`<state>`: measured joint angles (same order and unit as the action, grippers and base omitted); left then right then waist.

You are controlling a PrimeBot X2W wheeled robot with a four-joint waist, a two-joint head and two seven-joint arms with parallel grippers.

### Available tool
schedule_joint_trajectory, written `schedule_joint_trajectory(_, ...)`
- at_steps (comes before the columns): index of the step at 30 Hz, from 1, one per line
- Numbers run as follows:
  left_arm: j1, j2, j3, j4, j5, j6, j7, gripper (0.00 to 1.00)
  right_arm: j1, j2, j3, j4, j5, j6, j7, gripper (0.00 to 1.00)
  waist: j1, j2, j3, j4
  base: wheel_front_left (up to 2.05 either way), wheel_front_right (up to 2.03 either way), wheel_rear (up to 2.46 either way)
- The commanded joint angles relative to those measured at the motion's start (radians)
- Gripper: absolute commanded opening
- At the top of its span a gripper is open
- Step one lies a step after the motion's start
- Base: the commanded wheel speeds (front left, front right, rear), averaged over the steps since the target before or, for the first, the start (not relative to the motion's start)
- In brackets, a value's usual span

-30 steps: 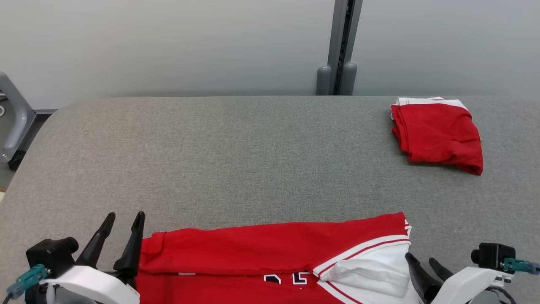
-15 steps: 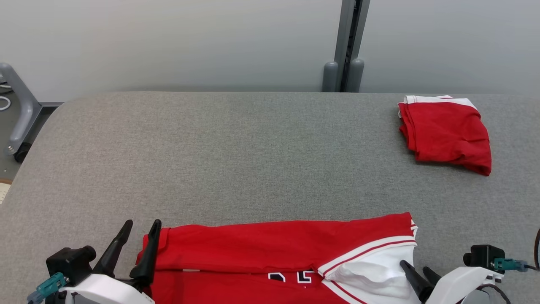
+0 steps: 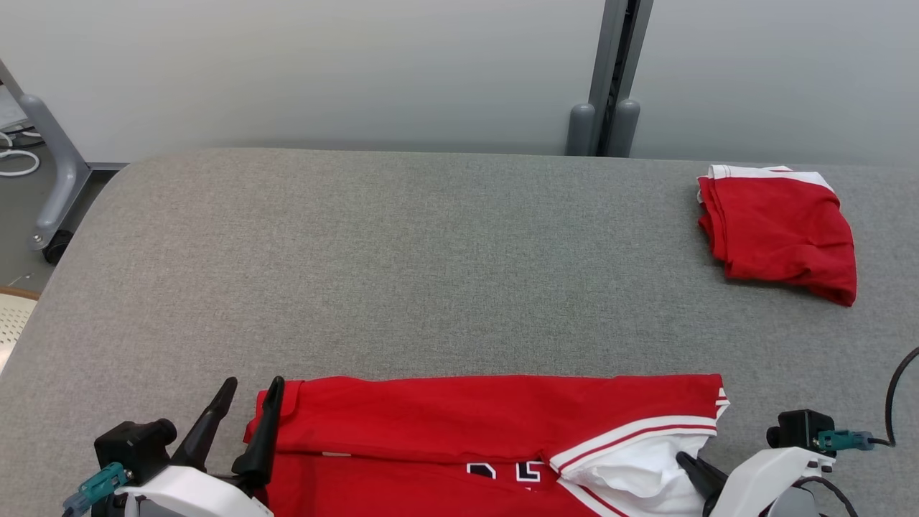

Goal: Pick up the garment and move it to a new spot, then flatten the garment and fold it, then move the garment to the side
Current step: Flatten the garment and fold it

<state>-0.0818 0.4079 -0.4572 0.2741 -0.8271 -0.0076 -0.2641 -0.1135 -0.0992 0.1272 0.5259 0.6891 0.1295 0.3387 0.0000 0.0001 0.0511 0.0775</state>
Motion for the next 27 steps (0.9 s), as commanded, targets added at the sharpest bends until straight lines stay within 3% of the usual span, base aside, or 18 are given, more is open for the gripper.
schedule_joint_trajectory(1, -0.011, 0.001, 0.006, 0.006, 0.012, -0.004, 0.000, 1.00, 0.017, 0.003, 0.017, 0.010, 0.007, 0.002, 0.016, 0.00, 0.0000, -0.0001, -0.002, 0.001, 0.00, 0.00, 0.00)
schedule_joint_trajectory(17, 0.003, -0.031, 0.050, -0.029, 0.086, -0.013, 0.000, 1.00, -0.045, -0.108, -0.051, -0.050, 0.007, 0.001, -0.052, 0.00, 0.0000, -0.0001, -0.013, -0.026, 0.00, 0.00, 0.00)
schedule_joint_trajectory(21, 0.013, -0.051, 0.095, -0.050, 0.157, 0.006, 0.000, 1.00, -0.055, -0.161, -0.108, -0.068, -0.015, 0.002, -0.048, 0.00, 0.0000, -0.0001, -0.020, -0.031, 0.00, 0.00, 0.00)
schedule_joint_trajectory(27, 0.041, -0.089, 0.184, -0.075, 0.266, 0.001, 0.000, 1.00, -0.055, -0.197, -0.173, -0.111, -0.044, 0.002, -0.019, 0.00, 0.0000, -0.0001, -0.036, -0.043, 0.00, 0.00, 0.00)
